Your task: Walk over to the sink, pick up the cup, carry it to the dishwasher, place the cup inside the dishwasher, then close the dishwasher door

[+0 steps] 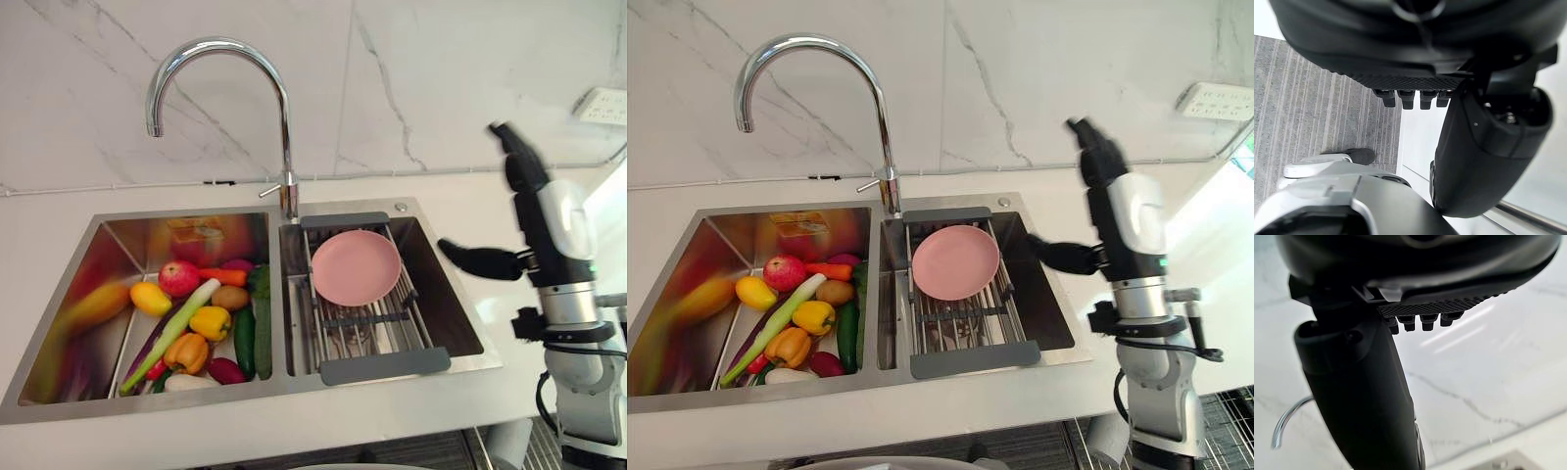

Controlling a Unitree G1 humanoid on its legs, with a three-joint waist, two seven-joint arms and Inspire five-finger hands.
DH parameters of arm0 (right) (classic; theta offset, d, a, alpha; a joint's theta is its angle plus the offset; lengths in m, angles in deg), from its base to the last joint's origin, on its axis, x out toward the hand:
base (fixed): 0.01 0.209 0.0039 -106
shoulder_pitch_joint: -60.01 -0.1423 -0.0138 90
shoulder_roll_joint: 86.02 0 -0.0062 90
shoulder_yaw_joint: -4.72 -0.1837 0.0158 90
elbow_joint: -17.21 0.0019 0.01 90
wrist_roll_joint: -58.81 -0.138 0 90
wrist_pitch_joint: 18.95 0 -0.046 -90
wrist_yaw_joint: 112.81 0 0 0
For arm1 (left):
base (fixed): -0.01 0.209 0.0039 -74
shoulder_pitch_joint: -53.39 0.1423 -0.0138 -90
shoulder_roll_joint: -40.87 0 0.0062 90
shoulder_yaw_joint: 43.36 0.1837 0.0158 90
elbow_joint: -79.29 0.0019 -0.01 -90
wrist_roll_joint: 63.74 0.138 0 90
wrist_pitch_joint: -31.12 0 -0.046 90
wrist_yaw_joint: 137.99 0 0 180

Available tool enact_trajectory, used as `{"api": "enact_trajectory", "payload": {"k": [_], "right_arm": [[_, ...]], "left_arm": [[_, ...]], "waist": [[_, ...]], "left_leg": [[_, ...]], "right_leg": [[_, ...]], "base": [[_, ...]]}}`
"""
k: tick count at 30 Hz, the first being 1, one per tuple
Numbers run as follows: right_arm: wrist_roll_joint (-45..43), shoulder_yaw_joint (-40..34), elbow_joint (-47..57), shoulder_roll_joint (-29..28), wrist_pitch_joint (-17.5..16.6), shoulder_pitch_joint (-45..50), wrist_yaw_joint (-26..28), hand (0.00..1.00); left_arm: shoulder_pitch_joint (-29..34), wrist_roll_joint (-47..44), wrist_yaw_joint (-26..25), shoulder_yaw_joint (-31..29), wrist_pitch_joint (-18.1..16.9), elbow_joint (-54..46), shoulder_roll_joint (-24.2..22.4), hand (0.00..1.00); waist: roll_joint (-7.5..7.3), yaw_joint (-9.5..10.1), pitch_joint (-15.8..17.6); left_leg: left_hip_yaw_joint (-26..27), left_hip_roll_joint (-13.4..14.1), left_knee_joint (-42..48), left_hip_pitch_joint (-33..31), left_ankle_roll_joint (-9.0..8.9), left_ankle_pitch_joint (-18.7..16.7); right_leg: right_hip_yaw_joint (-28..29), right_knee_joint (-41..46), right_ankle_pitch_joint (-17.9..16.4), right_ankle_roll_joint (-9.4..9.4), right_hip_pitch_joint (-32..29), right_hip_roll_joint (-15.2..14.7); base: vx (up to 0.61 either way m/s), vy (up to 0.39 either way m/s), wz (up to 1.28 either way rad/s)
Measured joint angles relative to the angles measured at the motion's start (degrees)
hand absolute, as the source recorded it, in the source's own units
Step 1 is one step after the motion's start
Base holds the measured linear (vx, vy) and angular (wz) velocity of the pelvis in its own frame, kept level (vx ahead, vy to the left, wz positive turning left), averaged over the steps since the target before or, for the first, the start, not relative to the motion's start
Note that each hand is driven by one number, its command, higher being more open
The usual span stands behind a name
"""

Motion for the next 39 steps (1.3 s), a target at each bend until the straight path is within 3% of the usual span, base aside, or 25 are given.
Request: {"api": "enact_trajectory", "payload": {"k": [7, 16, 20, 30, 39], "right_arm": [[7.0, 6.4, -0.3, 3.4, -5.2, 2.2, 7.6, 1.0], [20.2, 12.7, -4.0, 8.2, -7.6, 2.2, 7.8, 1.0], [27.6, 14.9, -4.8, 9.1, -8.9, 2.2, 5.2, 1.0], [39.9, 17.6, -9.2, 9.2, -8.0, 0.3, -4.8, 1.0], [46.3, 22.2, -15.5, 9.1, -2.6, -2.7, -7.5, 1.0]], "left_arm": [[-0.1, 0.5, 0.0, 0.7, 0.1, -0.2, 0.4, 1.0], [-0.1, 1.3, -0.1, 0.7, 0.0, -0.2, 0.9, 1.0], [-0.1, 2.5, -0.1, 0.7, -0.4, -0.3, 1.1, 1.0], [-0.1, 2.8, -0.8, 0.7, -0.6, -0.3, 1.2, 1.0], [-0.3, 2.7, -0.9, 0.8, -0.5, -0.6, 1.2, 1.0]], "waist": [[-0.39, 0.08, 0.0], [-0.93, 0.22, -0.2], [-1.25, 0.39, -0.4], [-1.59, 0.49, -0.7], [-1.62, 1.54, -0.7]], "left_leg": [[-0.1, 0.0, 0.3, -0.1, -0.08, 0.0], [-1.1, 0.1, 0.5, -0.5, -0.09, 0.0], [-1.6, 0.1, 0.5, -0.6, -0.1, 0.0], [-2.8, 0.0, 0.6, -1.0, -0.12, 0.3], [-3.7, -0.2, 0.0, -1.0, -0.11, 1.3]], "right_leg": [[-0.2, 0.0, 0.0, 0.03, 0.1, 0.0], [-1.2, 0.0, 0.0, 0.07, 0.3, -0.1], [-1.5, 0.0, -0.1, 0.08, 0.4, -0.2], [-2.6, 0.0, -0.1, 0.08, 0.6, -0.3], [-3.7, 0.0, -0.1, 0.05, 0.9, -0.5]], "base": [[-0.07, -0.027, 0.01], [-0.04, -0.017, 0.05], [-0.05, -0.019, 0.05], [-0.05, -0.022, 0.06], [-0.06, -0.021, 0.06]]}}
